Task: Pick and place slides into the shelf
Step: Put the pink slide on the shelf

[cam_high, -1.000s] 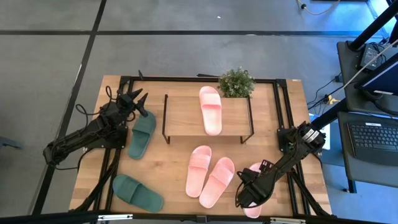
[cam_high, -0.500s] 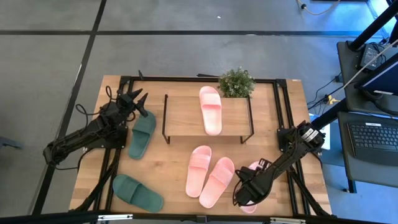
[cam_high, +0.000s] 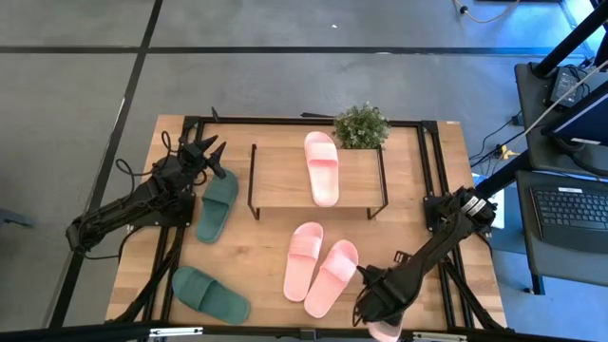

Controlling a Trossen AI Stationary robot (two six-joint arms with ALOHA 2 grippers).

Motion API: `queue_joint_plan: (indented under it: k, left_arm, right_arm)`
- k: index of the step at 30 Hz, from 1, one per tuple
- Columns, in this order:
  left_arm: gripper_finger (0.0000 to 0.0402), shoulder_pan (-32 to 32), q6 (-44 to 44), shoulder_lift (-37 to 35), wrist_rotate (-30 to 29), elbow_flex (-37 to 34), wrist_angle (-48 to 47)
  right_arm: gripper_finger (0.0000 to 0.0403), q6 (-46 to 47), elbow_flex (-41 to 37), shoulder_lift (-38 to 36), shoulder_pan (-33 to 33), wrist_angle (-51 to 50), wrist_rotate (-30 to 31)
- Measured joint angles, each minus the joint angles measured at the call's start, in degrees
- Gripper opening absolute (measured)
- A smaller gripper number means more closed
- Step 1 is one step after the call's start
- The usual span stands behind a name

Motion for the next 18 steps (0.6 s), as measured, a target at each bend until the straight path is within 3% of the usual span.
queue_joint_plan:
  k: [3, 6, 11, 18]
  left_arm:
    - [0.0159, 0.0, 0.0, 0.0, 0.0, 0.0, 0.0]
    - [0.0159, 0.0, 0.0, 0.0, 0.0, 0.0, 0.0]
    - [0.0159, 0.0, 0.0, 0.0, 0.0, 0.0, 0.0]
    - [0.0159, 0.0, 0.2, 0.0, 0.0, 0.0, 0.0]
  right_arm:
    - [0.0013, 2.2, 8.3, 0.0, -1.5, -2.6, 1.8]
    - [0.0013, 2.8, 16.2, 0.0, -3.1, -4.1, 10.9]
    - [0.0013, -9.9, 27.7, 0.0, -6.3, -4.5, 30.7]
    - [0.0013, -32.8, 39.3, -0.1, -16.1, -4.6, 46.8]
